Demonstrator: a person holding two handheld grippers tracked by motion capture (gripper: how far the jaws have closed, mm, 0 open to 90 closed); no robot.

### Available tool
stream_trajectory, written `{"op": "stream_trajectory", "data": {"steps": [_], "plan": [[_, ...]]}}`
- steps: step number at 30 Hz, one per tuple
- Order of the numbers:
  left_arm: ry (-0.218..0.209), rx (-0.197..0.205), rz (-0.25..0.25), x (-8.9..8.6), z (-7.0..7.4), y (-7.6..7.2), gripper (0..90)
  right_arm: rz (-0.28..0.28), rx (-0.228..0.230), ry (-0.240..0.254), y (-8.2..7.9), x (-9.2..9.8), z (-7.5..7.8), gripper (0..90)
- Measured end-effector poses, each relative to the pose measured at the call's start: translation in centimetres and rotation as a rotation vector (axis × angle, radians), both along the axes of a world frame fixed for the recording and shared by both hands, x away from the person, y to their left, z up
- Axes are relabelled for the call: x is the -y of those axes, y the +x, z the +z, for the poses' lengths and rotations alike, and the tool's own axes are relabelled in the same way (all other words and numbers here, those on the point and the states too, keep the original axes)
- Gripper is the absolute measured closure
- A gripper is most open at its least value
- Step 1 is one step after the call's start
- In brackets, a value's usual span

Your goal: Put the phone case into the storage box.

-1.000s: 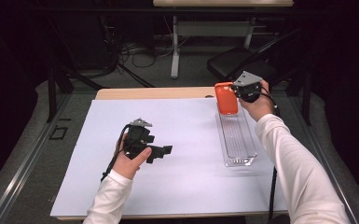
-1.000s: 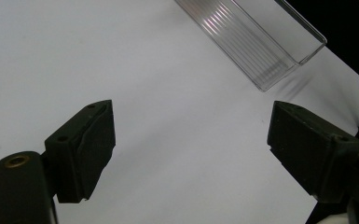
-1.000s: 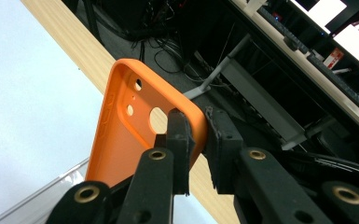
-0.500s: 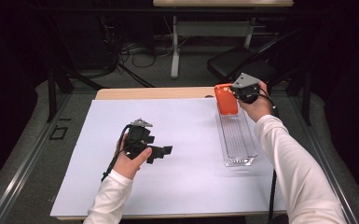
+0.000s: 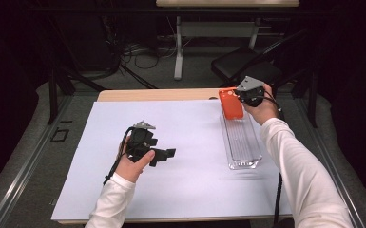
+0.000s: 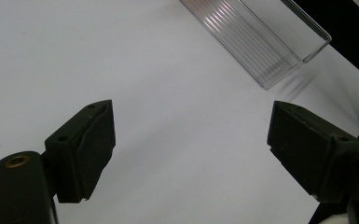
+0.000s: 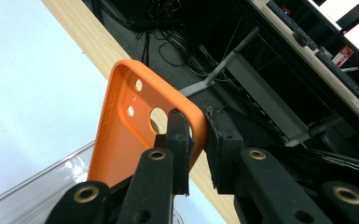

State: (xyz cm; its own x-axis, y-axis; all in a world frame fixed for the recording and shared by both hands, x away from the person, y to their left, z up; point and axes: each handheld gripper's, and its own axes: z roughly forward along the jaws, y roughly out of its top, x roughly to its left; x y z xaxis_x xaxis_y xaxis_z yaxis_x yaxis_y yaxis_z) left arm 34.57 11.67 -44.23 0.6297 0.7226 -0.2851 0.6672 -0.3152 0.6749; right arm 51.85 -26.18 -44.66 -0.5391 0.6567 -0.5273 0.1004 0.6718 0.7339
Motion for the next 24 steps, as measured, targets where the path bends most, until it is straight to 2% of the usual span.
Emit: {"op": "stream_trajectory", "data": {"steps": [8, 20, 24], "plan": [[-0.003, -0.002, 0.0, 0.14, -0.02, -0.03, 15.7, 0.004, -0.003, 0.011, -0.15, 0.27, -0.19, 80.5], [-0.004, 0.002, -0.002, 0.06, 0.02, -0.04, 15.7, 0.023, 0.02, -0.065, -0.24, 0.02, -0.14, 80.5], [-0.006, 0.0, -0.002, 0.04, 0.02, -0.03, 15.7, 0.037, 0.038, -0.118, -0.27, -0.1, -0.15, 80.5]]}}
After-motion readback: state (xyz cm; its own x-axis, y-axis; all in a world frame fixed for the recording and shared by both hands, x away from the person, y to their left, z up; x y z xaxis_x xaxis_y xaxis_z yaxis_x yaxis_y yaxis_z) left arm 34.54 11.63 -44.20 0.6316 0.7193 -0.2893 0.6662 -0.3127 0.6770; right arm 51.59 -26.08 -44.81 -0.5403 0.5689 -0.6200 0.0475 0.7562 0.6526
